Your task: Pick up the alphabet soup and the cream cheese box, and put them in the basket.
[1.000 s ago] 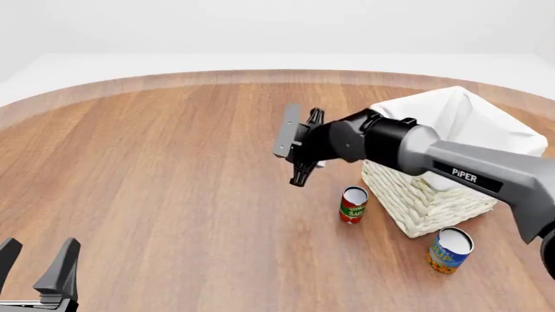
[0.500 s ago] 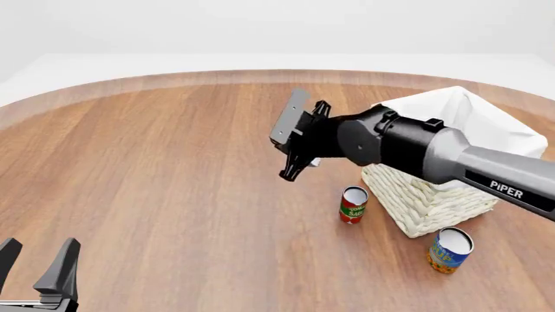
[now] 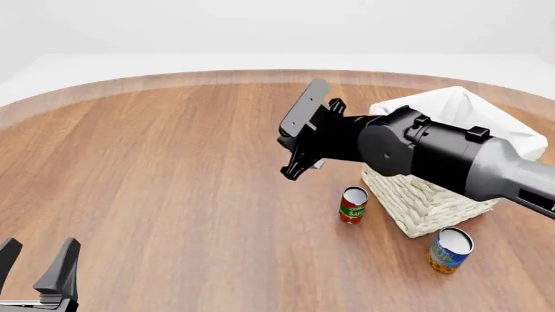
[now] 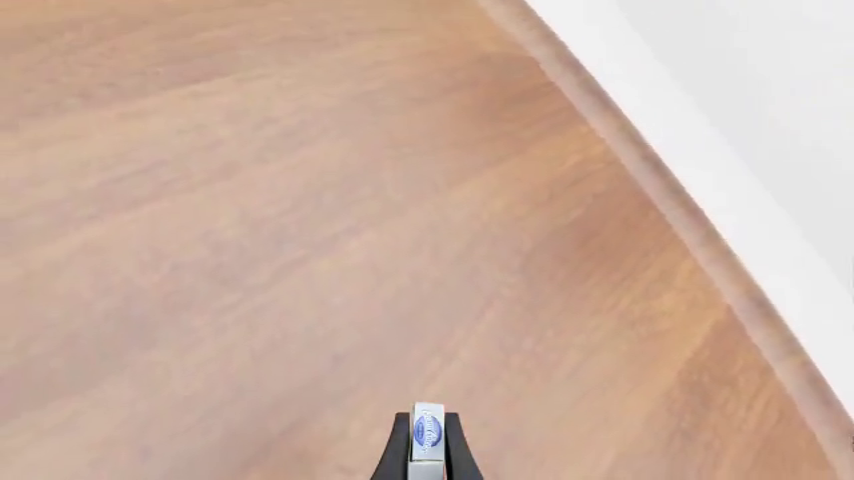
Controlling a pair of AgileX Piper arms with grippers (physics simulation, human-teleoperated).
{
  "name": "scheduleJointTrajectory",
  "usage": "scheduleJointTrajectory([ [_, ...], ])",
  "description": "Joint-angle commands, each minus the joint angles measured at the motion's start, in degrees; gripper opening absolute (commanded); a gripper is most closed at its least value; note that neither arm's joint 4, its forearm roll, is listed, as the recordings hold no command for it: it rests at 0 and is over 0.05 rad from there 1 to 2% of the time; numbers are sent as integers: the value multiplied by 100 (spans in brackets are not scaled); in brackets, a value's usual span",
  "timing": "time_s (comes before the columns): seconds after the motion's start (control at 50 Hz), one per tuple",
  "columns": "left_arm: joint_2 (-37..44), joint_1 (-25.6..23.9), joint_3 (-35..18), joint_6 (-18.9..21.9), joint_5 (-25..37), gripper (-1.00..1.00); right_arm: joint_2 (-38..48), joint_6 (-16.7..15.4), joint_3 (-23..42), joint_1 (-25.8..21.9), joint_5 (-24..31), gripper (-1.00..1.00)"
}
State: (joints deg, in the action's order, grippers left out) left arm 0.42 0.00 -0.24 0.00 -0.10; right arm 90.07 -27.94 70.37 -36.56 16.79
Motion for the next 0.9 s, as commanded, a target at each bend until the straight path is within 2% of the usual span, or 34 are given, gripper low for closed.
scheduleJointTrajectory([
  [0.02,0,0,0,0,0,100,-373,289,-80,41,-103,-100],
  [0.38,0,0,0,0,0,100,-422,260,-87,49,-152,-100],
  [0.64,0,0,0,0,0,100,-577,652,-92,-87,-7,-100],
  [0.9,0,0,0,0,0,100,-776,686,-184,-86,92,-100],
])
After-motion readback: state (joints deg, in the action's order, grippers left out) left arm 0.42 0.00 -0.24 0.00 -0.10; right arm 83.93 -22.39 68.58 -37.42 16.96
